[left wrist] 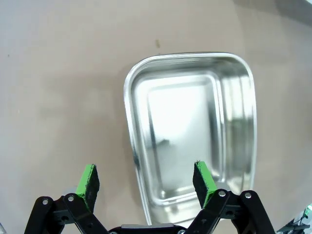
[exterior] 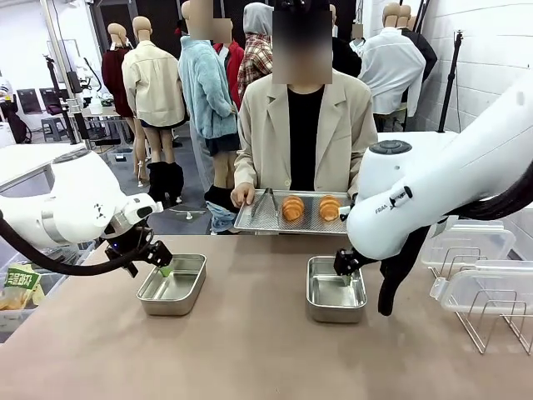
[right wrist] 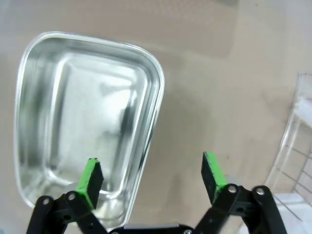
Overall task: Place the bread in airtight containers.
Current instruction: Lift both Airtight Container, then once an object is inside an Airtight Container , place the container in the center of the table.
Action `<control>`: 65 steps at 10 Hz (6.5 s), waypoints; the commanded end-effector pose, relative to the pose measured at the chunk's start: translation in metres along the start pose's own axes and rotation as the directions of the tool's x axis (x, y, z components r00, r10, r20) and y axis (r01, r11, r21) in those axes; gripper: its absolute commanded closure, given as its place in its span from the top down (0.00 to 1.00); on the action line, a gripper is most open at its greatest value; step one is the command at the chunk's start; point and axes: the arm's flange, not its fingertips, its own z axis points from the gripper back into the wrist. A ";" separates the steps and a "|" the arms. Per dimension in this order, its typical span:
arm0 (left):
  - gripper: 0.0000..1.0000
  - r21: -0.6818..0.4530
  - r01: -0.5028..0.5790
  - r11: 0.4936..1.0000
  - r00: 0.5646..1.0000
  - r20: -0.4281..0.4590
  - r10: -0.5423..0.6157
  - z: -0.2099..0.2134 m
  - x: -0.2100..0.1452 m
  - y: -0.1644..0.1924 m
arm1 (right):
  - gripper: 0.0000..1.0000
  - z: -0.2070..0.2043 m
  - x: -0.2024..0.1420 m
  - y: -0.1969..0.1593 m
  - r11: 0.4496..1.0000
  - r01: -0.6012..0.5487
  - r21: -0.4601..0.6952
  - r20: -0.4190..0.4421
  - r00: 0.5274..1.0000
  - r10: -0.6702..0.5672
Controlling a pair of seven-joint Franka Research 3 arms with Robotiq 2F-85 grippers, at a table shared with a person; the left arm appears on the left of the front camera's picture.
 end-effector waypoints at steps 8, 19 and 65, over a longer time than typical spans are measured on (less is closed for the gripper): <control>0.05 0.065 0.094 0.993 0.989 -0.117 -0.086 -0.026 -0.002 -0.006 | 0.00 -0.020 0.008 0.014 0.986 0.156 -0.052 0.043 0.987 -0.154; 0.00 0.052 0.102 0.993 0.991 -0.095 -0.096 -0.025 -0.001 -0.009 | 0.00 -0.011 0.011 0.009 0.985 0.170 -0.040 0.033 0.985 -0.168; 0.00 0.140 0.149 0.979 0.989 -0.040 -0.145 0.107 0.012 -0.114 | 0.00 0.084 0.022 0.000 0.978 0.208 -0.014 0.089 0.975 -0.206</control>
